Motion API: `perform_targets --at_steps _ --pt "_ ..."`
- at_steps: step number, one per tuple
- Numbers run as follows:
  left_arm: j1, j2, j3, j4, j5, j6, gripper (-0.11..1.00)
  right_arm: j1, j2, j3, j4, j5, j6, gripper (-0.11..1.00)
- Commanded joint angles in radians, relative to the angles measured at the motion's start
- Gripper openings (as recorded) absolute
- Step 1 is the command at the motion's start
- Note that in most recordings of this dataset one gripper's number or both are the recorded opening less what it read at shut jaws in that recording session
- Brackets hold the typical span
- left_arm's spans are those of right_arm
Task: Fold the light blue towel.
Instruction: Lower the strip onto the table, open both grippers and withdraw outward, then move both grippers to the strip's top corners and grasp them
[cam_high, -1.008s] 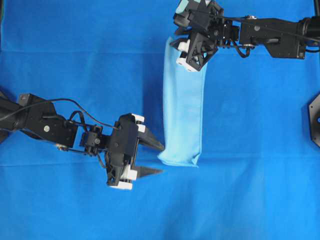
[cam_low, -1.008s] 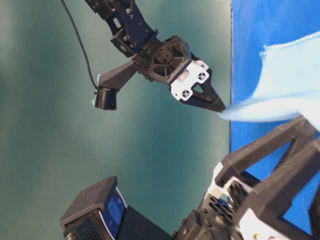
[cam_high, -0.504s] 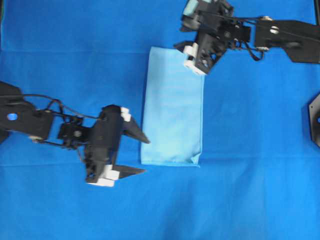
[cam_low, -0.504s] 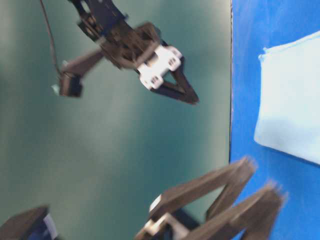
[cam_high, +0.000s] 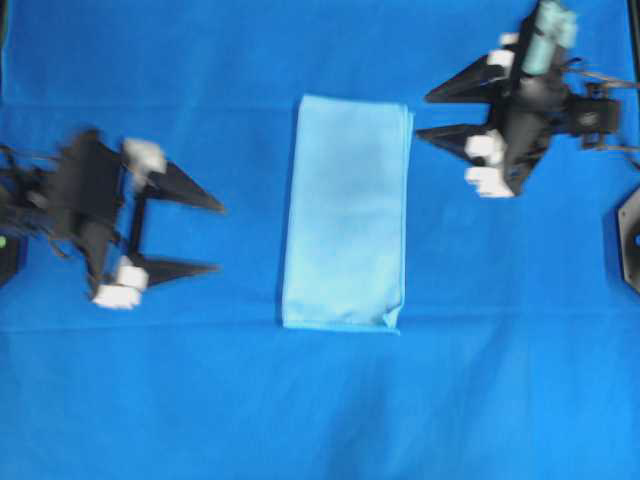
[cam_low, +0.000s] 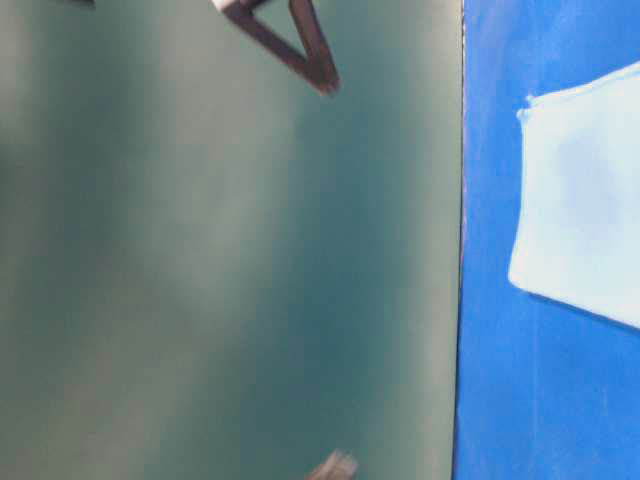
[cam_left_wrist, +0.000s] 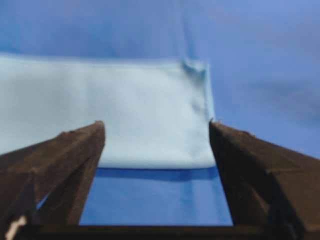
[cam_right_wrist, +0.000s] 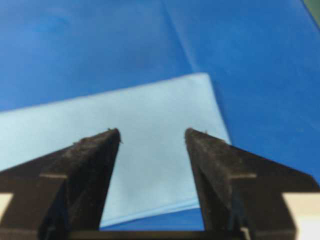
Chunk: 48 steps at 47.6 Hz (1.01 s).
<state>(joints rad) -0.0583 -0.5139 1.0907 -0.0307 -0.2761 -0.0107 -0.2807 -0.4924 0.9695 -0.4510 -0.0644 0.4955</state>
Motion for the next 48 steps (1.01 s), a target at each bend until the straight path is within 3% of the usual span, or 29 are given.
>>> perform_targets --at_steps 1,10,22,38,48 --pt "0.025 -0.081 0.052 0.003 -0.049 0.003 0.79 0.005 -0.058 0.051 0.011 -0.055 0.003 0.59" --pt "0.08 -0.175 0.141 0.003 -0.078 0.002 0.79 0.008 -0.083 0.14 0.031 -0.138 0.003 0.59" --pt "0.106 -0.153 0.138 0.003 -0.08 0.002 0.79 0.008 -0.064 0.132 0.032 -0.137 0.003 0.59" --pt "0.118 -0.064 0.087 0.003 -0.129 0.003 0.79 0.0 -0.025 0.1 0.032 -0.13 0.002 0.59" --pt "0.215 0.127 -0.028 0.003 -0.129 0.008 0.79 -0.1 0.106 0.023 0.026 -0.061 -0.009 0.59"
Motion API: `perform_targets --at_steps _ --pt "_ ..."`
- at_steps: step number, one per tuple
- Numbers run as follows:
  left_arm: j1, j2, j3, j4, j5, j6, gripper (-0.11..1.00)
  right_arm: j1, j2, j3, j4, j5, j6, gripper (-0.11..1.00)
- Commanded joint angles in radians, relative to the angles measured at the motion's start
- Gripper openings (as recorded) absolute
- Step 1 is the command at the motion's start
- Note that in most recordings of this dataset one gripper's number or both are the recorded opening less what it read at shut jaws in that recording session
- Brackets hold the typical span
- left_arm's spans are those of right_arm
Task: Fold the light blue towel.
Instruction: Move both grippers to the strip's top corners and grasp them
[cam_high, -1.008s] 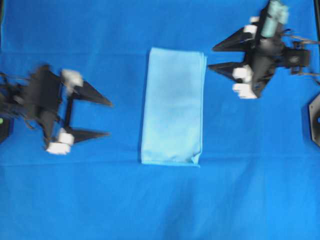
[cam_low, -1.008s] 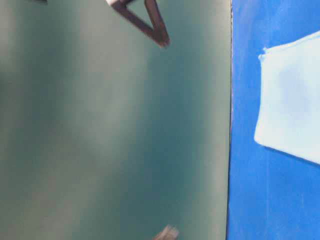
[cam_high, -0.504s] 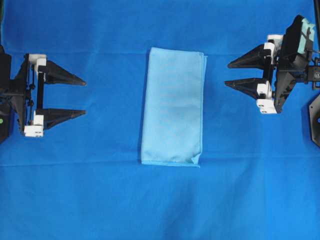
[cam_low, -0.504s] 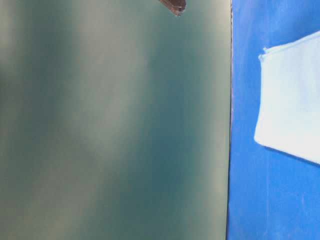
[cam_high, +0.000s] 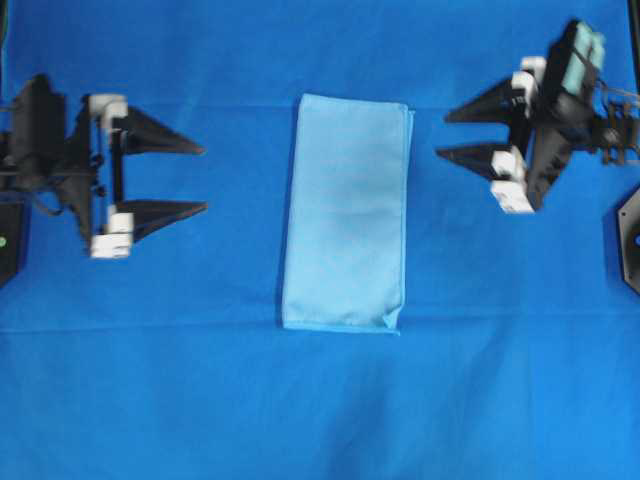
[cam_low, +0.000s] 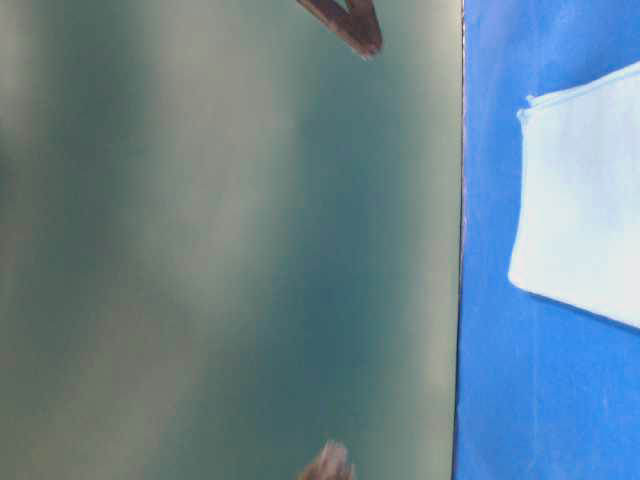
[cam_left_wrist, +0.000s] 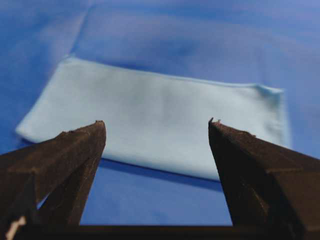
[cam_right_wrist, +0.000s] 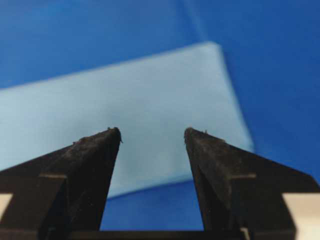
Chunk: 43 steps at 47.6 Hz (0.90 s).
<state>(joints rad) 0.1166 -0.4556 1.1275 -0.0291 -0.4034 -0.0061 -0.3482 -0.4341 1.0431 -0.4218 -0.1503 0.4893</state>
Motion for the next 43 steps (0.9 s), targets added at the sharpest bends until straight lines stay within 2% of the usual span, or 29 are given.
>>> perform_targets --at_steps 1,11,18,27,37,41,43 --pt "0.051 0.091 -0.081 0.002 0.0 0.005 0.79 -0.041 0.064 -0.061 -0.006 0.035 -0.005 0.59" --pt "0.164 0.333 -0.224 0.002 0.006 0.005 0.79 -0.11 0.252 -0.167 -0.063 0.121 -0.005 0.59" --pt "0.221 0.48 -0.307 0.002 0.006 0.005 0.79 -0.127 0.367 -0.218 -0.071 0.121 -0.005 0.59" --pt "0.25 0.615 -0.397 0.002 0.005 0.005 0.79 -0.132 0.468 -0.253 -0.072 0.1 -0.005 0.59" --pt "0.276 0.718 -0.456 0.002 0.006 0.005 0.78 -0.135 0.54 -0.258 -0.067 0.054 -0.005 0.59" --pt "0.281 0.742 -0.462 0.002 0.008 0.006 0.73 -0.135 0.554 -0.256 -0.067 0.057 -0.003 0.59" --pt "0.281 0.749 -0.463 0.003 0.009 0.008 0.66 -0.135 0.555 -0.255 -0.069 0.057 -0.003 0.58"
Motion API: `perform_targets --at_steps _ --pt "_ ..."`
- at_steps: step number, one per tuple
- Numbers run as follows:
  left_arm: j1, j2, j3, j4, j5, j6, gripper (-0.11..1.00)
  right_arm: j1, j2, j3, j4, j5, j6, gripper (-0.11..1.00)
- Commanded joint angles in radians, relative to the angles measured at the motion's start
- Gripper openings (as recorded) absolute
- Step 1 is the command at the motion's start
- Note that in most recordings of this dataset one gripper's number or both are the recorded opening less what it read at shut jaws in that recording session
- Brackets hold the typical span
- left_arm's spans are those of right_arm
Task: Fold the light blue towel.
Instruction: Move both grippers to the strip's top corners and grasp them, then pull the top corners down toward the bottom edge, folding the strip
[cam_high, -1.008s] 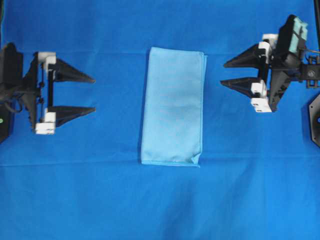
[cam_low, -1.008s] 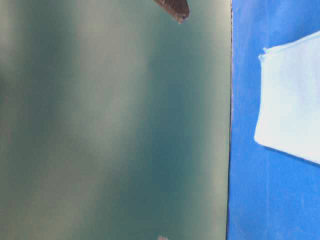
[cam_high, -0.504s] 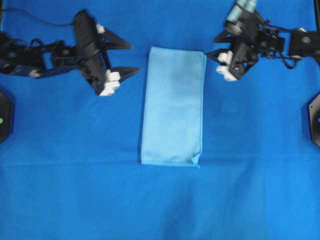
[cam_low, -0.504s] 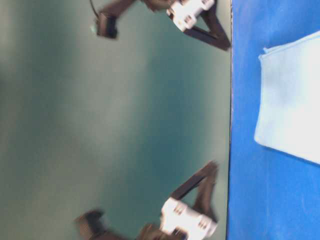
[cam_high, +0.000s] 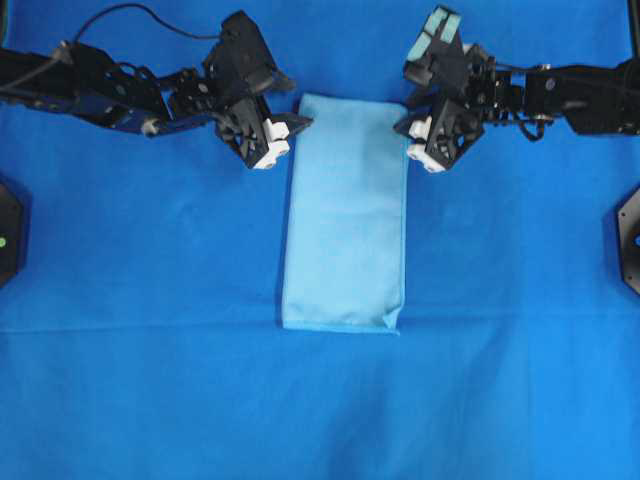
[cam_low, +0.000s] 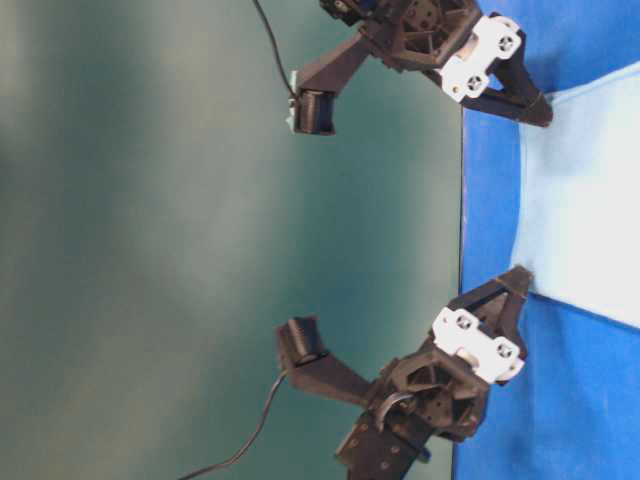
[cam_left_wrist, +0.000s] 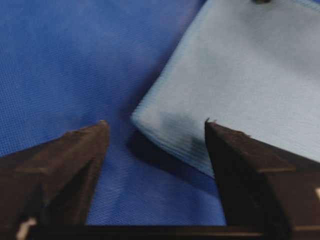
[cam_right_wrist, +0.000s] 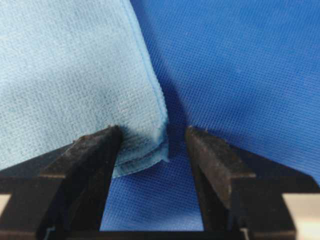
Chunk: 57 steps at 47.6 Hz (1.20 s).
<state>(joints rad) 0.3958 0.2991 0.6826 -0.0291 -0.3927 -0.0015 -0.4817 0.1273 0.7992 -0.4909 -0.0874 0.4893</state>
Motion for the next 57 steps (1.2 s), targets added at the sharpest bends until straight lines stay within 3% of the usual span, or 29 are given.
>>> perform_targets --at_steps 1,4,10,13,57 --pt "0.002 -0.005 -0.018 0.005 -0.002 0.003 0.62 0.0 -0.008 -0.011 -0.002 -0.006 -0.003 0.57" --pt "-0.002 0.0 -0.015 0.006 0.003 0.011 0.45 -0.002 -0.008 -0.011 -0.003 -0.008 -0.006 0.5" --pt "-0.015 0.002 -0.012 0.006 0.003 0.057 0.1 -0.002 -0.008 -0.011 -0.015 -0.011 -0.009 0.18" --pt "-0.023 0.003 -0.017 0.006 0.003 0.071 0.0 -0.002 -0.008 -0.012 -0.015 -0.012 -0.008 0.04" --pt "-0.003 -0.147 -0.018 0.008 0.06 0.187 0.0 0.002 -0.141 -0.02 -0.008 0.072 0.006 0.03"
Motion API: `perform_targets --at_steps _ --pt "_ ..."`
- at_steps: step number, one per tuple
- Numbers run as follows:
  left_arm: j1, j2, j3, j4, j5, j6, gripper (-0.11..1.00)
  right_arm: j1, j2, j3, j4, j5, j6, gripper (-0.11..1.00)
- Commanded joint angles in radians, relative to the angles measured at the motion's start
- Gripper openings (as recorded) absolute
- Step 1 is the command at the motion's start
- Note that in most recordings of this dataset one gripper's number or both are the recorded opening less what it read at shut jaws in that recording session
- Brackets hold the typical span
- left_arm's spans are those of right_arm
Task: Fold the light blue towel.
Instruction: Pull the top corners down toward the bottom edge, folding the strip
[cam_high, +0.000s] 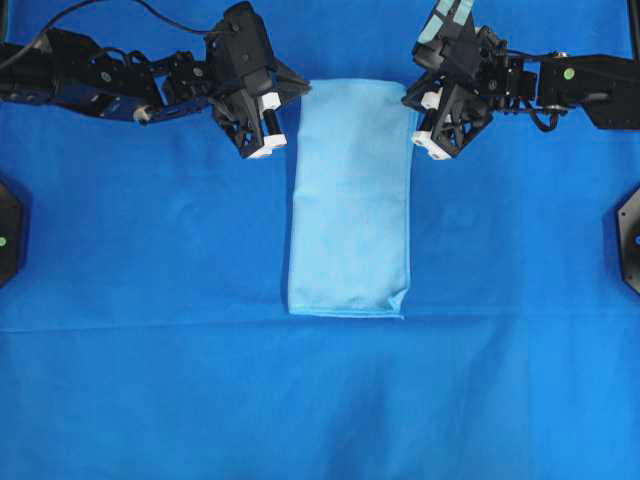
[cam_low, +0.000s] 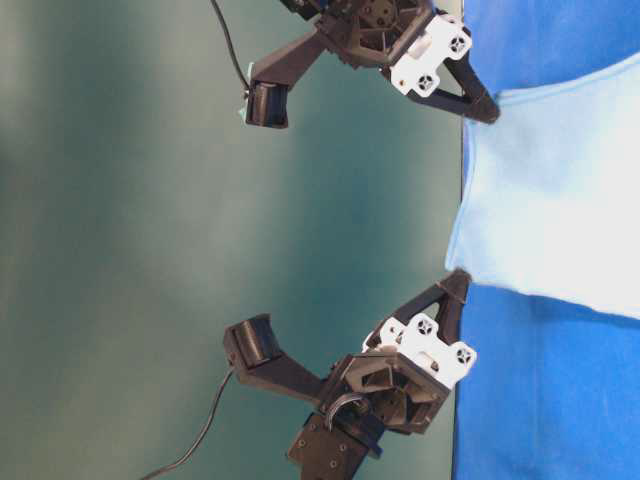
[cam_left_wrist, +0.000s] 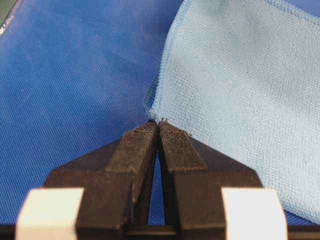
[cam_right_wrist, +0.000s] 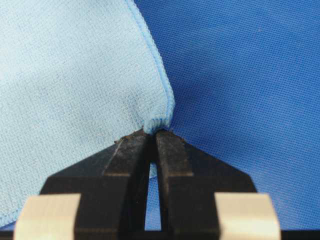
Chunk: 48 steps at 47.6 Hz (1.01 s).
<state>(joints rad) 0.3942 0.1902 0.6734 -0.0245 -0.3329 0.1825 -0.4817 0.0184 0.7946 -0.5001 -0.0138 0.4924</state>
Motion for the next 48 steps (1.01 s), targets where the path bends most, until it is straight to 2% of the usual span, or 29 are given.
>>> perform_targets --at_steps 1,11,20,27,34,42,48 --pt "-0.003 -0.044 -0.008 0.002 0.006 0.003 0.0 0.003 -0.037 -0.014 0.003 0.0 0.003 0.03" --pt "-0.063 -0.137 0.028 0.002 0.077 0.009 0.0 0.067 -0.117 0.0 0.015 0.041 0.014 0.03" --pt "-0.158 -0.207 0.091 0.002 0.086 0.008 0.0 0.178 -0.181 0.018 0.043 0.121 0.041 0.03" --pt "-0.245 -0.229 0.123 0.002 0.086 -0.012 0.0 0.278 -0.198 0.037 0.067 0.181 0.104 0.03" --pt "-0.344 -0.229 0.133 0.002 0.089 -0.044 0.0 0.362 -0.199 0.044 0.071 0.225 0.172 0.03" --pt "-0.449 -0.218 0.126 -0.002 0.097 -0.061 0.0 0.442 -0.196 0.049 0.071 0.235 0.233 0.03" --pt "-0.495 -0.204 0.124 -0.002 0.115 -0.091 0.0 0.488 -0.183 0.051 0.071 0.233 0.265 0.03"
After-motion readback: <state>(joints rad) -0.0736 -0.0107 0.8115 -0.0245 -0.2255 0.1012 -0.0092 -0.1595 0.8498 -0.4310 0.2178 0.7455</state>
